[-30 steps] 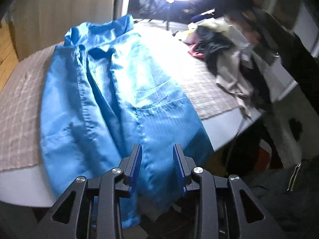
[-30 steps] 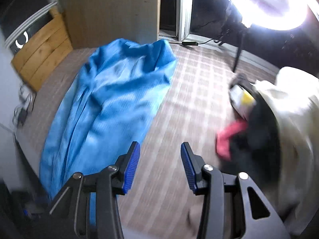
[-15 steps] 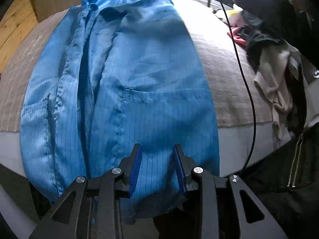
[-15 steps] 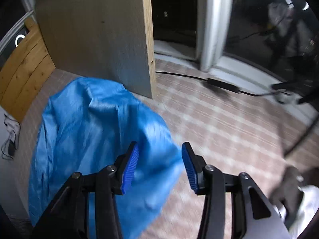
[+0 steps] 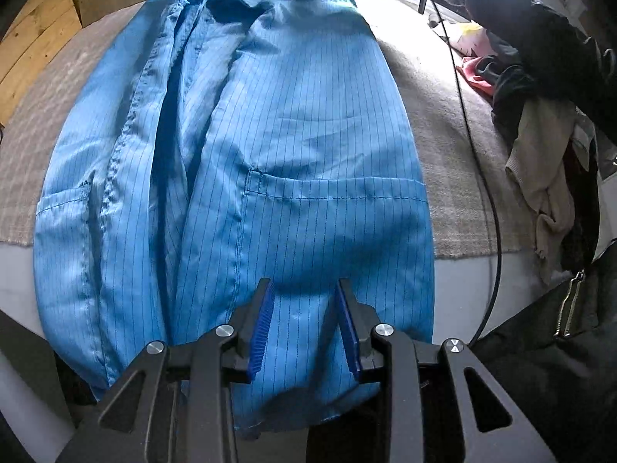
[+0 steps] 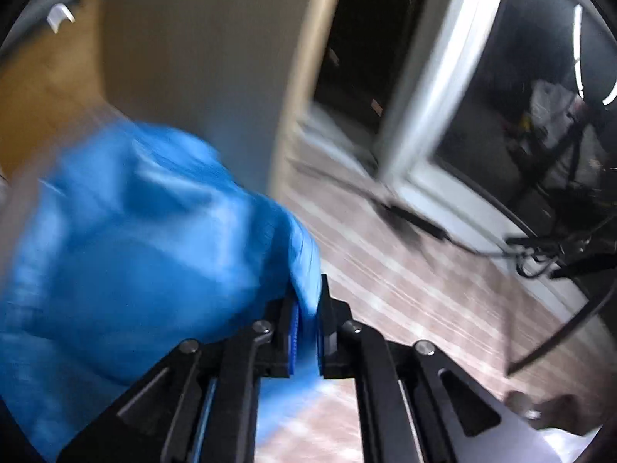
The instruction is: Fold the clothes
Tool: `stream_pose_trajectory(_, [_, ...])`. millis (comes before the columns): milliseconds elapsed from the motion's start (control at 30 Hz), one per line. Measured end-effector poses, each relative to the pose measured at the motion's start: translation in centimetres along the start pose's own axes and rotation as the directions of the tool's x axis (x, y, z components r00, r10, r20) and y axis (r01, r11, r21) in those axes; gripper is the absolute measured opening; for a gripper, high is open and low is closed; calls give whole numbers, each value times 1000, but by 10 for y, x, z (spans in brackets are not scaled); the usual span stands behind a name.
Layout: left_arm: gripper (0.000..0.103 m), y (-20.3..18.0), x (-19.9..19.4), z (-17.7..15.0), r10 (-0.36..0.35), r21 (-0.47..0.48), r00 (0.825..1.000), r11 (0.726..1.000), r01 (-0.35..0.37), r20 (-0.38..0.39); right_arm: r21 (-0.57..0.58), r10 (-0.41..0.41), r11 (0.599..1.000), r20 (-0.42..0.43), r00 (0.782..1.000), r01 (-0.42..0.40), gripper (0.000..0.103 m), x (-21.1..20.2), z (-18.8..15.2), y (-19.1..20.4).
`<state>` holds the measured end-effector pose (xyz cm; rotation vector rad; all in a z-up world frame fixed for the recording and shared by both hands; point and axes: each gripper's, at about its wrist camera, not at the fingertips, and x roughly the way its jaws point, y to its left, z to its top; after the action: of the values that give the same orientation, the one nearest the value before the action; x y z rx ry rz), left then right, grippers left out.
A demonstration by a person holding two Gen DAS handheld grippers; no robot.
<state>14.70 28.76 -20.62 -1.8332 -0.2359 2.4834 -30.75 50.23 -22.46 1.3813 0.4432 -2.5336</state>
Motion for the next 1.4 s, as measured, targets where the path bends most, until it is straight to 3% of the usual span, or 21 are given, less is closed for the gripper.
stream_pose_trajectory(33, [31,0,-1,0,-1,1,1000,1000,1,-2,19,6,1000,16,1000,-7,12,-12,-4,-2])
stream_pose_trajectory(100, [31,-1,-7,-2,-3,3,1000,1000,3,8,63,48,997,71,996,-53,38,-44,-14,-7])
stream_pose_trajectory(133, [31,0,-12,-4,-3,-1,1000,1000,3,20,59,81,994,98,992,-87,42,-62,-20,-5])
stream_pose_trajectory(233, [32,8,-30,-16,4,-38,998,999,-2,57,-118,264,960,93,960,-253,45,-99,-42,32])
stream_pose_trajectory(267, [32,10,-34,-20,17,-47,998,999,-14,62,-214,323,928,53,945,-305,45,-104,-49,54])
stream_pose_trajectory(333, [32,15,-38,-26,58,-57,997,997,-54,59,-375,365,859,-29,931,-348,45,-105,-62,98])
stream_pose_trajectory(400, [32,21,-39,-29,101,-59,993,993,-98,54,-533,373,761,-108,921,-371,45,-103,-78,146])
stream_pose_trajectory(500, [33,32,-40,-25,120,-77,990,990,-114,73,-666,362,644,-169,917,-377,46,-97,-96,193])
stream_pose_trajectory(633, [35,43,-34,-18,139,-85,988,987,-133,70,-727,354,550,-243,903,-412,46,-89,-104,220])
stream_pose_trajectory(733, [35,48,-35,-17,150,-90,987,985,-144,64,-777,325,494,-250,912,-390,49,-90,-108,228])
stream_pose_trajectory(800, [35,48,-35,-16,155,-98,986,984,-148,60,-791,333,444,-291,897,-421,50,-95,-113,230])
stream_pose_trajectory(867, [35,49,-35,-16,159,-107,986,982,-153,56,-808,330,389,-326,886,-442,59,-98,-118,233])
stream_pose_trajectory(967, [35,50,-35,-15,167,-119,985,980,-160,50,-860,270,340,-299,915,-381,60,-90,-127,242])
stream_pose_trajectory(1033, [35,50,-36,-14,167,-128,985,979,-160,51,-858,263,340,-306,915,-385,59,-84,-127,247])
stream_pose_trajectory(1067, [35,50,-36,-13,167,-131,984,979,-159,53,-849,271,335,-328,905,-408,48,-83,-128,248])
stream_pose_trajectory(1100, [35,50,-37,-12,167,-132,984,978,-159,55,-838,280,328,-354,892,-436,19,-81,-130,250])
stream_pose_trajectory(1133, [35,50,-38,-12,168,-130,984,979,-159,56,-834,282,320,-369,886,-449,10,-81,-133,250])
stream_pose_trajectory(1233, [35,49,-43,-11,169,-124,984,979,-160,60,-842,288,296,-371,883,-450,8,-89,-143,248])
stream_pose_trajectory(1400, [37,47,-49,-9,171,-109,983,981,-164,64,-807,361,330,-371,856,-489,7,-124,-140,216])
